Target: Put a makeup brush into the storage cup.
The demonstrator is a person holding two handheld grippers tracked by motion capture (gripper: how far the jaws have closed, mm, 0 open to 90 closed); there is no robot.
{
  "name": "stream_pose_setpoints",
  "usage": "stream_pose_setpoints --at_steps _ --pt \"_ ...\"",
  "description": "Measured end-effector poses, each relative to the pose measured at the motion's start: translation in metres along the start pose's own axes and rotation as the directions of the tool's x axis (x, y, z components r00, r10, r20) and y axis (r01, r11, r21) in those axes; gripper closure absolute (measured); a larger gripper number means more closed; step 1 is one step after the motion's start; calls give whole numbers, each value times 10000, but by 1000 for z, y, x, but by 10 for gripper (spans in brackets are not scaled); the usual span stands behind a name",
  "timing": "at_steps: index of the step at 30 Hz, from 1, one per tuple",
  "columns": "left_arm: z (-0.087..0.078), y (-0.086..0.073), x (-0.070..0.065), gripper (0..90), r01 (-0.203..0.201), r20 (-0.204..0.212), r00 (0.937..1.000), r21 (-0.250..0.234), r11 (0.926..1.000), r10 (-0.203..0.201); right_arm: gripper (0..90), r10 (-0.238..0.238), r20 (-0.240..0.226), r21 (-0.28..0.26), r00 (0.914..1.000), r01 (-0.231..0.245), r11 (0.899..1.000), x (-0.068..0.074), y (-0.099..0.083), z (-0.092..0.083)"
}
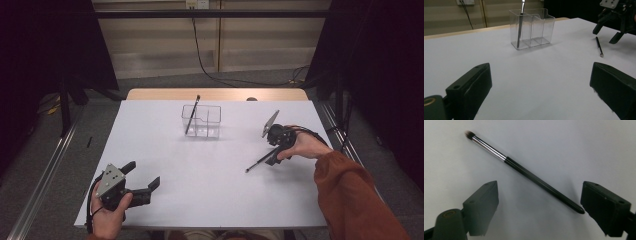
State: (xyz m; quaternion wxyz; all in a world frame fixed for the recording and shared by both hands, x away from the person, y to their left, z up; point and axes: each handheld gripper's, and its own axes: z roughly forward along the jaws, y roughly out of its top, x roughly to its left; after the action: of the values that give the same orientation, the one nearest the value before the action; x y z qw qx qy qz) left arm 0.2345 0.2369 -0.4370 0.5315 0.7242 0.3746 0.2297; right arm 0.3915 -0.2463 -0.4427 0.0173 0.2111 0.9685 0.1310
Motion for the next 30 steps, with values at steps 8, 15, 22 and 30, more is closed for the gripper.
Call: stream_pose_setpoints --at_steps 8,15,22,30 --pt "1 0 0 41 0 -6 10000 41 10000 0 262 19 -47 351 10000 -18 9994 -14 -3 5" --pt "2 0 0 41 -85 34 10000 94 9999 85 372 -314 -3 805 9995 313 9963 -17 -1 11" --pt "2 0 -1 41 -124 74 9999 117 9999 123 398 -336 -161 977 9993 350 9946 -18 1 12" --pt "2 -1 0 41 -33 109 9999 90 10000 32 538 -611 -259 1220 9978 638 9905 -18 5 11"
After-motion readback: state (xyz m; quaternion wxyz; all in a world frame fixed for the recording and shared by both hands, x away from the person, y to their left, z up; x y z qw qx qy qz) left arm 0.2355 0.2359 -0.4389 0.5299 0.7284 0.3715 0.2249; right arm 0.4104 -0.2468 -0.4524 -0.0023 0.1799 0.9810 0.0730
